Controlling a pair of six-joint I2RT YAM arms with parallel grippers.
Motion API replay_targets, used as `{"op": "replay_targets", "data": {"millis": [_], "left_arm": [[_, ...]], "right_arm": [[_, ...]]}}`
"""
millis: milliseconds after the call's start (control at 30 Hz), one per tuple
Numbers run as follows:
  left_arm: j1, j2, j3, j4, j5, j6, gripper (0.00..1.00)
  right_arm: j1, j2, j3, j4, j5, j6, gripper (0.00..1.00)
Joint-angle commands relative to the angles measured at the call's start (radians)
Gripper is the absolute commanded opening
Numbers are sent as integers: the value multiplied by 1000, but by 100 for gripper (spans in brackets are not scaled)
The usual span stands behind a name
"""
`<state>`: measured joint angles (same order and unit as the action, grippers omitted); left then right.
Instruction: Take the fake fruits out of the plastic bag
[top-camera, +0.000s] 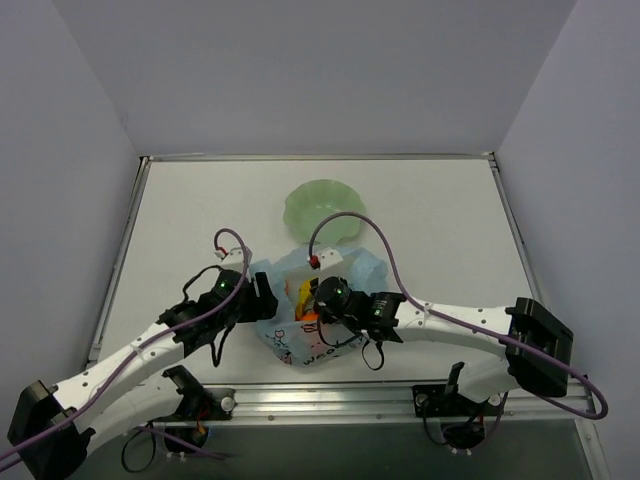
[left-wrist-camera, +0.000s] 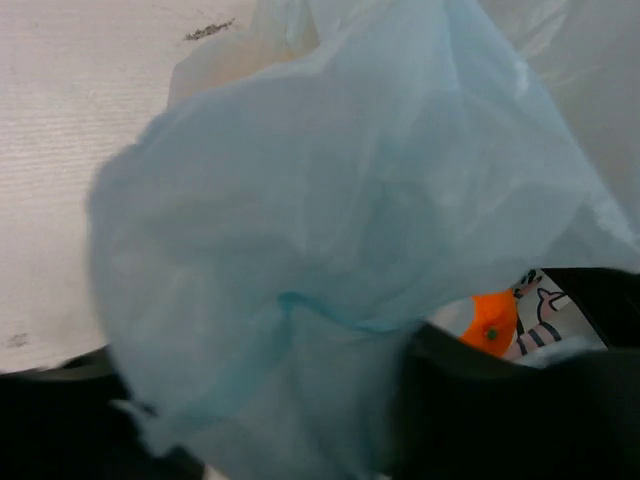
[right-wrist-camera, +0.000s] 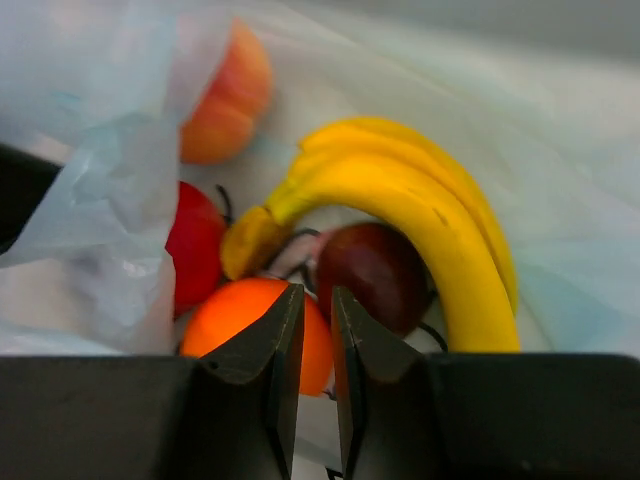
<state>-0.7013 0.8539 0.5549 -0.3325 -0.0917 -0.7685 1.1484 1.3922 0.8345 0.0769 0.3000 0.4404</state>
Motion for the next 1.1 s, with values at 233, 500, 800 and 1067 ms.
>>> {"op": "replay_targets", "data": {"millis": [233, 500, 800, 1067], "left_arm": [[-89, 121, 7, 159, 148, 8, 85], [-136, 149, -3, 153, 101, -9, 37], [-136, -48, -113, 116, 20, -49, 2], [-138, -134, -196, 151, 38, -52, 2]], "right_arm": [[80, -148, -268, 142, 131, 263, 19], [112, -133, -275, 144, 166, 239, 54], [-25, -50, -140, 106, 205, 221, 68], [-7, 59, -107, 64, 202, 261, 72]]}}
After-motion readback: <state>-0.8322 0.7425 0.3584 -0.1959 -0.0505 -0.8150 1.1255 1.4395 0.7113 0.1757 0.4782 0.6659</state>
